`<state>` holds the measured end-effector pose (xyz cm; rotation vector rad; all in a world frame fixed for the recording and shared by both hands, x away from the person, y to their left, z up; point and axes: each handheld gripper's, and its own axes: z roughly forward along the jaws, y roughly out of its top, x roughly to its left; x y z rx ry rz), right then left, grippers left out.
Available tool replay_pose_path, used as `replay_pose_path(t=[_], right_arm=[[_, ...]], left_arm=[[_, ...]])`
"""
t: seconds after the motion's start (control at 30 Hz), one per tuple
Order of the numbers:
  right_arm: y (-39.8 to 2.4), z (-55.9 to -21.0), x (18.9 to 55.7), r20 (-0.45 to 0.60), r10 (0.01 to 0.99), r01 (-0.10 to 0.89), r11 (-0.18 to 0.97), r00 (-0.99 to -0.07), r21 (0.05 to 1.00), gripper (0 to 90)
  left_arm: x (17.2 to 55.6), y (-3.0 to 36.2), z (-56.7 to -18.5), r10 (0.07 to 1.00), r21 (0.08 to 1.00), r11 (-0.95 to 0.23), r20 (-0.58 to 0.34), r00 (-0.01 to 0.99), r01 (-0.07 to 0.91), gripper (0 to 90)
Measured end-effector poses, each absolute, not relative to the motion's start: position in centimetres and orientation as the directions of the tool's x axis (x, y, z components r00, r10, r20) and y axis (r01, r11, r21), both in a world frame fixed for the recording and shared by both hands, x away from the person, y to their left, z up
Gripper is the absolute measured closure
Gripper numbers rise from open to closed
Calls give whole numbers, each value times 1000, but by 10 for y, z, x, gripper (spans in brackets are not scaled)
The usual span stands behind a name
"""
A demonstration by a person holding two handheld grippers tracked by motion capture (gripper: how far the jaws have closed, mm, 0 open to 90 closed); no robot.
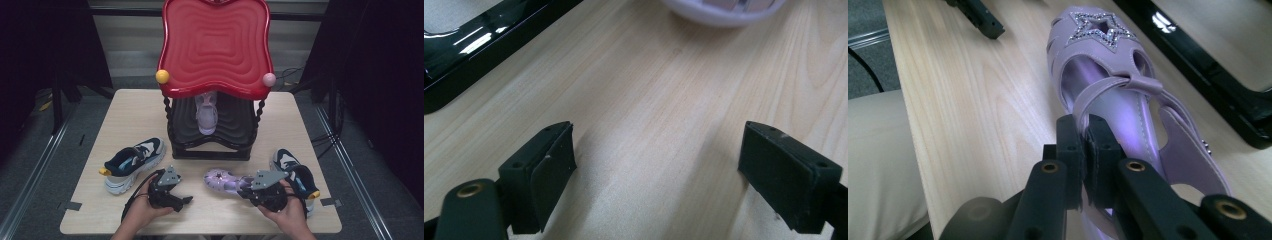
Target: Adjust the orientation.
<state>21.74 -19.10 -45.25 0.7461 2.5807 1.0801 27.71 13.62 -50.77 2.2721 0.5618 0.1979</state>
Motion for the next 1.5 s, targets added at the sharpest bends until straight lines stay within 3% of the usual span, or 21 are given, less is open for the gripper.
replay_pose_path(t=[0.53,1.03,1.5], right_arm=[[-175,-470,212,-1,527,363,587,-850,724,849],[-187,-470,209,29,543,376,540,-839,753,719],[-218,-453,217,15,631,371,437,-775,820,639]], left_arm=[[277,136,-508,454,723,-605,-30,891,333,144],[277,136,-508,454,723,-605,-31,890,334,143],[277,136,-508,454,723,-605,-32,891,334,144]])
